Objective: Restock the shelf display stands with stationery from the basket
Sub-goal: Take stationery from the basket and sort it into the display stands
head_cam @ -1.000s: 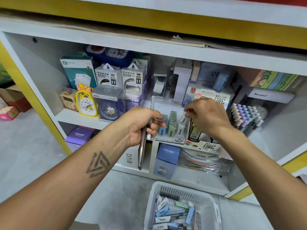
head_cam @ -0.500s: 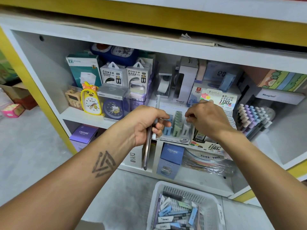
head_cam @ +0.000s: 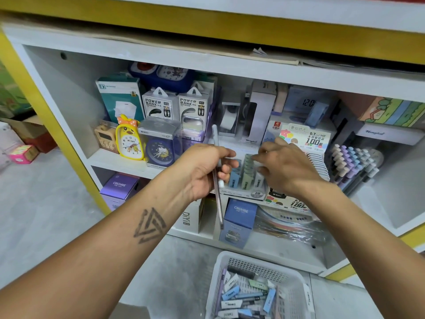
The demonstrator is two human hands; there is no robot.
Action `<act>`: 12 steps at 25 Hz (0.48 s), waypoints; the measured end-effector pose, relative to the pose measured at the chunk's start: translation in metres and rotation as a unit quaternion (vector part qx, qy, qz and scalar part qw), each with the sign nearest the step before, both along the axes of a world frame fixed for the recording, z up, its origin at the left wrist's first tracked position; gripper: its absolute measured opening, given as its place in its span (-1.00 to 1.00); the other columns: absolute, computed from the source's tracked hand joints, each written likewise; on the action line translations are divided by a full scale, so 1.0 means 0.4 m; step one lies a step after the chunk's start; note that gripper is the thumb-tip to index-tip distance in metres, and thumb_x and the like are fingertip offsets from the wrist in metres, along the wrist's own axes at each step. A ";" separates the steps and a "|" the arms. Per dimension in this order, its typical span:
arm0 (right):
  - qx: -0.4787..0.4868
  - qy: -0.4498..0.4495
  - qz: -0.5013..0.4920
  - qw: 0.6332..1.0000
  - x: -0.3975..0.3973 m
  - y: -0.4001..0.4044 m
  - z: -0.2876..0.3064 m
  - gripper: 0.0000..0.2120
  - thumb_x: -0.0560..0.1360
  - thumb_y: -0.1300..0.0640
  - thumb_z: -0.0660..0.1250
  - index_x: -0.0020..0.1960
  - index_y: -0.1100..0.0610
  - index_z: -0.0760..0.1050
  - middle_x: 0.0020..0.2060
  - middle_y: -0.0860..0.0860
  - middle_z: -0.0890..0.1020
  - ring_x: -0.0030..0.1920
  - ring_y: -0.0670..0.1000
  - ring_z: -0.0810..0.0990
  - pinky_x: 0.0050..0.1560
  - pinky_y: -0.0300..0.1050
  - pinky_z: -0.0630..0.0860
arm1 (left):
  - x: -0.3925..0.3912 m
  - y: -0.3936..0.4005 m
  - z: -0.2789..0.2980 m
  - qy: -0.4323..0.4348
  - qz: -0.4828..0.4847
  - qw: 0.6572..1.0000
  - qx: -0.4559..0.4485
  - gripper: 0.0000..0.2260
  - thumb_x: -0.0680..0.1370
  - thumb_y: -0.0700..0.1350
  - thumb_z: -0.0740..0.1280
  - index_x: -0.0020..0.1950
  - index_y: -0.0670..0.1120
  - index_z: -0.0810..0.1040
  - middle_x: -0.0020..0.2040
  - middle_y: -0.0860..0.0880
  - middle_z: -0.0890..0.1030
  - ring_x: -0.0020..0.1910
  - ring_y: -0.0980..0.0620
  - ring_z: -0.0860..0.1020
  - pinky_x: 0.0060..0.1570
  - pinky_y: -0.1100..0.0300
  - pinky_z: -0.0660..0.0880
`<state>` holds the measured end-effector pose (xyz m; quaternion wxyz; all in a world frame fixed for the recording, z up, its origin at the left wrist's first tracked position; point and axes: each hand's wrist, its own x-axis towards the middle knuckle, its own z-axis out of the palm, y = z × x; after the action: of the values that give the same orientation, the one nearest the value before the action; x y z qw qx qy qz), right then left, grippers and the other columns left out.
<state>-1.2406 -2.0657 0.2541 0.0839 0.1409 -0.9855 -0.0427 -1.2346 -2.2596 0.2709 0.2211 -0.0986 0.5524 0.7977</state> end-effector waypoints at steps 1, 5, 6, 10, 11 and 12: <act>-0.113 -0.017 -0.002 0.993 0.014 -0.005 0.016 -0.82 0.61 0.00 0.27 0.14 -0.06 0.61 0.03 -0.13 0.62 0.03 -0.20 0.47 -0.01 -0.21 0.39 | -0.004 0.006 0.002 0.007 0.030 0.999 0.013 -0.91 0.62 -0.33 0.19 0.08 -0.26 0.47 -0.35 -0.18 0.51 -0.58 0.11 0.33 -0.60 0.35 0.23; -0.489 -0.280 0.025 0.826 0.104 -0.049 0.066 -0.60 0.45 -0.22 0.43 -0.06 0.13 0.54 -0.24 0.06 0.73 -0.37 -0.05 0.59 -0.35 -0.19 0.45 | -0.012 0.048 0.010 0.052 0.139 0.988 0.029 -0.88 0.63 -0.33 0.16 -0.03 -0.18 0.46 -0.37 -0.10 0.44 -0.53 0.10 0.32 -0.57 0.34 0.27; -0.482 -0.307 0.037 0.820 0.124 -0.055 0.066 -0.56 0.42 -0.19 0.48 -0.04 0.18 0.51 -0.26 0.12 0.72 -0.38 0.00 0.57 -0.38 -0.21 0.44 | -0.010 0.064 0.011 0.069 0.155 0.985 0.020 -0.84 0.62 -0.33 0.15 -0.07 -0.15 0.46 -0.37 -0.09 0.44 -0.50 0.09 0.32 -0.55 0.32 0.28; -0.535 -0.280 0.023 0.797 0.161 -0.013 0.060 -0.79 0.51 0.22 0.45 0.01 0.36 0.52 -0.19 0.36 0.66 -0.28 0.15 0.57 -0.32 -0.11 0.52 | 0.001 0.117 0.021 0.092 0.161 0.982 0.033 -0.86 0.59 -0.26 0.25 -0.15 -0.10 0.48 -0.37 -0.04 0.46 -0.43 0.06 0.38 -0.40 0.23 0.32; -0.556 -0.273 0.012 0.785 0.169 0.009 0.063 -0.81 0.51 0.27 0.43 0.01 0.39 0.53 -0.16 0.37 0.66 -0.25 0.18 0.59 -0.28 -0.09 0.55 | 0.002 0.124 0.023 0.093 0.153 0.983 0.032 -0.88 0.58 -0.24 0.26 -0.15 -0.11 0.49 -0.37 -0.03 0.48 -0.42 0.06 0.37 -0.38 0.21 0.31; -0.575 -0.268 0.006 0.773 0.177 0.031 0.066 -0.83 0.51 0.31 0.43 0.02 0.40 0.54 -0.14 0.37 0.66 -0.24 0.19 0.60 -0.26 -0.08 0.57 | 0.002 0.129 0.022 0.100 0.143 0.985 0.016 -0.91 0.57 -0.23 0.26 -0.13 -0.12 0.51 -0.36 -0.03 0.49 -0.42 0.07 0.36 -0.39 0.20 0.29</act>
<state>-1.1699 -2.0531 0.2804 -0.1183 0.0780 -0.8080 0.5718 -1.2338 -2.2079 0.2799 0.0498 -0.0933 0.5390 0.8356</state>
